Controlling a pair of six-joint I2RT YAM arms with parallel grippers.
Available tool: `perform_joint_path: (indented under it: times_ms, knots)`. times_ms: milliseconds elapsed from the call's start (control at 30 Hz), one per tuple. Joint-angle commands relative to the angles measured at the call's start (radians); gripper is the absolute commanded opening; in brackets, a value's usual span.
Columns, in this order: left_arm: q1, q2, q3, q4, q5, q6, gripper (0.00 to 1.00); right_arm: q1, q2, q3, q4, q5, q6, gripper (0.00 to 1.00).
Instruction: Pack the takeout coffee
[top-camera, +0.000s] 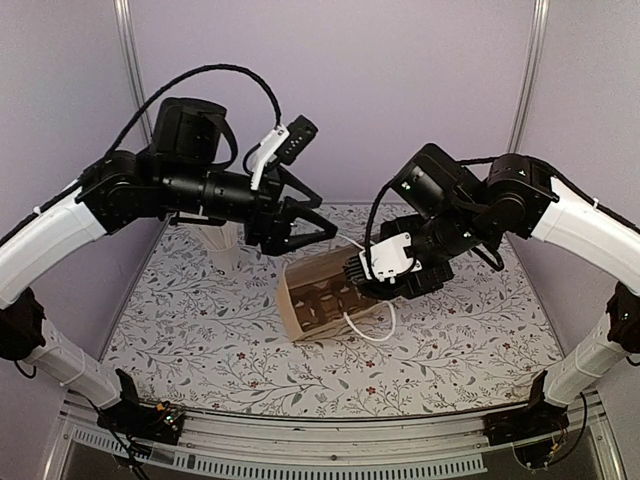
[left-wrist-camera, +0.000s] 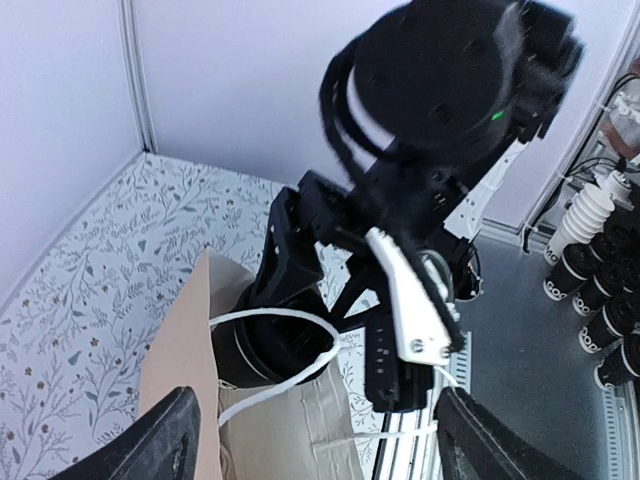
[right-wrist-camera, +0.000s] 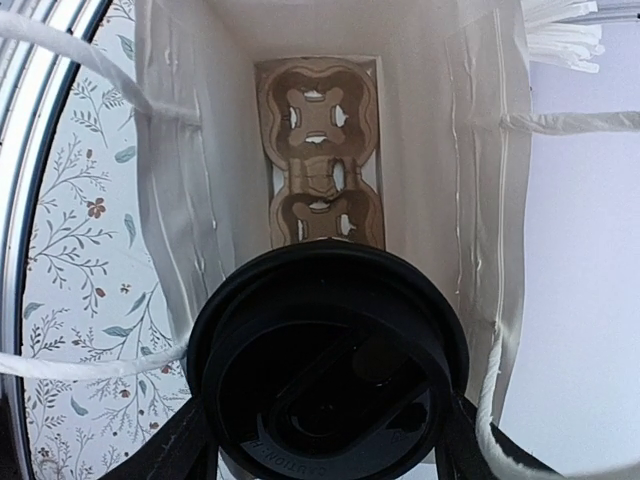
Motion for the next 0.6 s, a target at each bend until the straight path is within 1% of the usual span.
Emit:
perform_joint_path:
  times_ms: [0,67,133,233,300,400,567]
  knots:
    - [0.032,-0.063,-0.043,0.074,0.017,0.051,0.84,0.015,-0.005,-0.016,0.061,0.096,-0.041,0.26]
    - [0.078,-0.072,-0.075,0.108,0.024,0.051,0.84,0.02,-0.013,-0.021,0.07,0.102,-0.048,0.26]
    - [0.158,-0.069,-0.133,0.163,0.0,0.029,0.87,0.025,-0.021,-0.029,0.088,0.108,-0.055,0.26]
    - [0.288,0.007,-0.183,0.202,-0.032,-0.01,0.86,0.029,-0.024,-0.037,0.111,0.109,-0.065,0.26]
    - [0.35,0.078,-0.199,0.229,-0.051,-0.046,0.83,0.032,-0.022,-0.043,0.116,0.093,-0.07,0.26]
    - [0.387,0.177,-0.21,0.282,-0.076,-0.075,0.81,0.032,-0.022,-0.062,0.134,0.06,-0.072,0.26]
    - [0.389,0.346,-0.177,0.33,-0.025,-0.073,0.78,0.032,-0.025,-0.103,0.16,0.018,-0.078,0.26]
